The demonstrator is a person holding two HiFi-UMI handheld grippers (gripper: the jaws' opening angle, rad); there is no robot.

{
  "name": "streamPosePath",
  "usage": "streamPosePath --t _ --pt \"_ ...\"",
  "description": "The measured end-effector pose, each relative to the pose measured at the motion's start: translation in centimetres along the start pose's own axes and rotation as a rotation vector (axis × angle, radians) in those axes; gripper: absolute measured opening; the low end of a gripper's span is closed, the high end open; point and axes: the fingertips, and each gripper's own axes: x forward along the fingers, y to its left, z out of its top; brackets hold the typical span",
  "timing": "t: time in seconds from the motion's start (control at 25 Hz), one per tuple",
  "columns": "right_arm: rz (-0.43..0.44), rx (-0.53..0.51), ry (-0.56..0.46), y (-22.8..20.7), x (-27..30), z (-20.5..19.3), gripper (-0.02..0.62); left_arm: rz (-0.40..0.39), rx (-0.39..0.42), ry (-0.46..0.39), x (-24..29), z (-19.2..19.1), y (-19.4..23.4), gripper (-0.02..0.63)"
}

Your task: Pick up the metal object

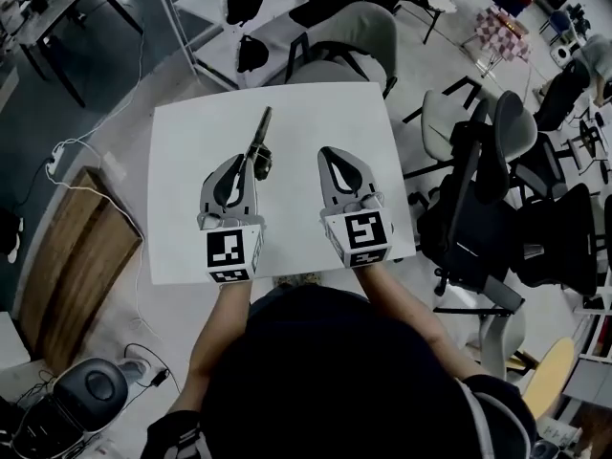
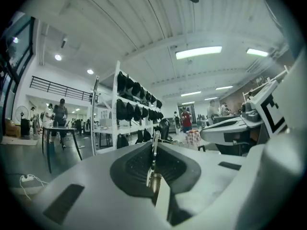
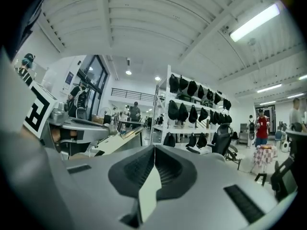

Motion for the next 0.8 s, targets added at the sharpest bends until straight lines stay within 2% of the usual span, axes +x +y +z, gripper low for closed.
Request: streamPosePath --t 0.2,0.4,0.8 --pt "-0.012 -0.012 -0.110 -0.3 -0.6 5.3 0.026 0.025 0.023 -0.103 -0.6 5.1 0.5 0.035" --pt "-0.012 -0.058 -0.177 -0.3 -1.3 8.9 0.028 0.027 0.019 -0.139 -0.7 7.9 0.9 0.035" --pt "-0.008 -0.070 -0.176 0.3 -1.3 9.5 0.026 0.030 0.032 -0.157 -1.2 8.8 1.2 0.035"
